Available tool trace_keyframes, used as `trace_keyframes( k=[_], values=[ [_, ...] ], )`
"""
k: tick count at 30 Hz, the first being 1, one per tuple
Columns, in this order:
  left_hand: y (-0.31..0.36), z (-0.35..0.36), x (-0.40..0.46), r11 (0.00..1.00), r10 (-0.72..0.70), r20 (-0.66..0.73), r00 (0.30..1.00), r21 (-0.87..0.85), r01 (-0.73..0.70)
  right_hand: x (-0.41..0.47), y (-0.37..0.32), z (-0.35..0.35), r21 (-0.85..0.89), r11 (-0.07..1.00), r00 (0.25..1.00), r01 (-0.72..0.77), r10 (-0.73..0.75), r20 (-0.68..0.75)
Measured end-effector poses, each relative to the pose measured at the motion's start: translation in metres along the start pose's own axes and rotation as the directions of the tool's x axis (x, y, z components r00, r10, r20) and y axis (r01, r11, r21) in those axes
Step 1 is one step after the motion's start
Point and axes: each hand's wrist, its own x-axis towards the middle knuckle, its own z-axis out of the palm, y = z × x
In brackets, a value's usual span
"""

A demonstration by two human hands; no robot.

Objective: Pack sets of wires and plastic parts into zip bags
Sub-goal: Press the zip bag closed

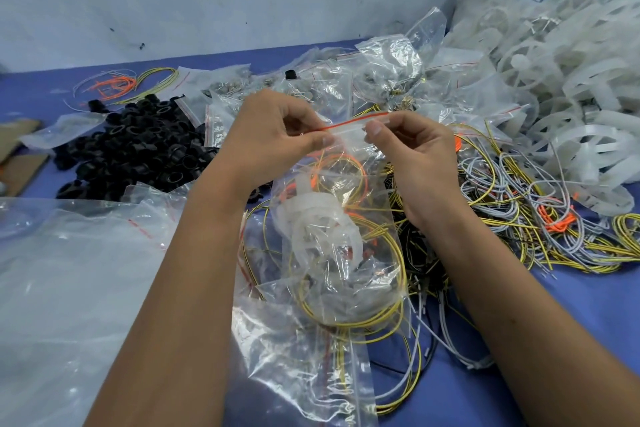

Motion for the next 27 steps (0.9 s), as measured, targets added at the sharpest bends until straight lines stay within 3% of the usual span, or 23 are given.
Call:
trace_keyframes(
  k=[20, 27],
  values=[
    [-0.028, -0.015, -0.008, 0.999, -0.026, -0.049, 0.998, -0.038, 0.024, 0.000, 0.001, -0.001, 0.041, 0.999, 0.999, -0.033, 0.034, -0.024],
    [-0.026, -0.007, -0.005, 0.998, -0.004, 0.011, 1.000, -0.057, 0.004, 0.001, 0.000, -0.004, -0.003, 1.000, 0.999, -0.024, 0.024, 0.028]
  ],
)
